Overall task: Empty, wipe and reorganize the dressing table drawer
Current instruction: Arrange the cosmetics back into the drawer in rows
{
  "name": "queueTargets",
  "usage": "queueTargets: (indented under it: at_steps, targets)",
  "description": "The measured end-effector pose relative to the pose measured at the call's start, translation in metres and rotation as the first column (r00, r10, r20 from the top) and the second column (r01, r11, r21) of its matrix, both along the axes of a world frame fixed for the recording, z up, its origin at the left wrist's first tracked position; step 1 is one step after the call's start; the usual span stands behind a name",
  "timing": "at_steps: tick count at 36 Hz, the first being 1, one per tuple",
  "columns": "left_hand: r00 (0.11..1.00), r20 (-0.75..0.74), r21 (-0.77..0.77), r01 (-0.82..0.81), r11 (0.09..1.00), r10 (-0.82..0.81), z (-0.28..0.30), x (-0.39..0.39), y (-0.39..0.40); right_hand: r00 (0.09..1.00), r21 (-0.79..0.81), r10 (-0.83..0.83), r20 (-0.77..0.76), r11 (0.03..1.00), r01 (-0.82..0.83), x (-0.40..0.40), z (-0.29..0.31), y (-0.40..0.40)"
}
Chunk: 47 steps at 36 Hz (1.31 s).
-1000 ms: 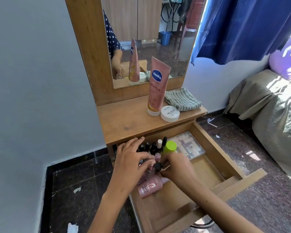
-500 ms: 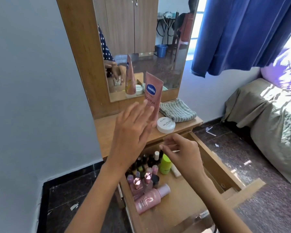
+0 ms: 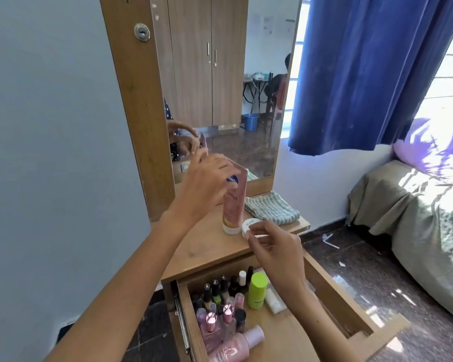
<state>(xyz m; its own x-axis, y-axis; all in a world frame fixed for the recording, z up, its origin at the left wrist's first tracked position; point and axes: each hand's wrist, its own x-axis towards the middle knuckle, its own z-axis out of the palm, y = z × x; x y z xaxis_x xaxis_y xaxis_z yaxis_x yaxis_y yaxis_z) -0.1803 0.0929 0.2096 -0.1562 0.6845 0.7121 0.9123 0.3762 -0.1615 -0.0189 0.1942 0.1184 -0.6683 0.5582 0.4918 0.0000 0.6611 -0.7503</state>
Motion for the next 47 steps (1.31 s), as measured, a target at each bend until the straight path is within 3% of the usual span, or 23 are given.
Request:
queueTargets:
  at_steps: [3,9,14,20,27,31,36,39,43,47]
  targets:
    - [1.000,0.014,0.000,-0.011,1.000,0.011,-0.006,0.002,0.001,1.000,-0.003,-0.007,-0.010,1.000,0.007,0.003,0.000,0.002]
    - [0.998,-0.010,-0.159,-0.055,0.986,0.054,-0.005,0.002,0.007,1.000,-0.005,-0.002,-0.011,1.000,0.002,0.007,-0.002,0.000]
    - [1.000,-0.008,0.016,0.013,1.000,-0.013,0.000,0.002,0.005,1.000,-0.021,-0.007,-0.022,1.000,0.006,0.007,-0.003,0.001]
    - [0.999,0.014,0.101,0.035,0.994,-0.036,0.008,0.016,-0.005,0.997,0.029,-0.007,-0.081,1.000,0.009,0.008,-0.006,0.002]
    - [0.963,0.263,0.412,-0.060,0.909,-0.056,0.007,0.057,-0.018,0.991,0.221,-0.015,-0.134,0.974,0.045,0.008,-0.003,-0.003]
    - [0.842,0.495,0.553,-0.114,0.826,-0.215,0.006,0.089,-0.029,0.979,0.295,-0.005,-0.205,0.953,0.067,0.013,-0.003,-0.005]
    - [0.506,0.736,0.623,-0.249,0.741,-0.449,-0.007,0.113,-0.039,0.962,0.455,-0.012,-0.273,0.879,0.140,0.028,-0.002,0.007]
    - [0.368,0.785,0.611,-0.334,0.718,-0.498,-0.027,0.122,-0.046,0.977,0.530,0.090,-0.191,0.848,0.026,0.040,-0.006,0.020]
    - [0.467,0.836,0.458,-0.306,0.834,-0.288,-0.061,0.131,-0.059,0.968,0.491,0.237,0.086,0.835,-0.248,0.058,-0.010,0.039]
    - [0.586,0.805,0.287,-0.239,0.928,-0.098,-0.091,0.140,-0.072,0.843,0.306,0.399,0.360,0.803,-0.511,0.071,-0.010,0.056]
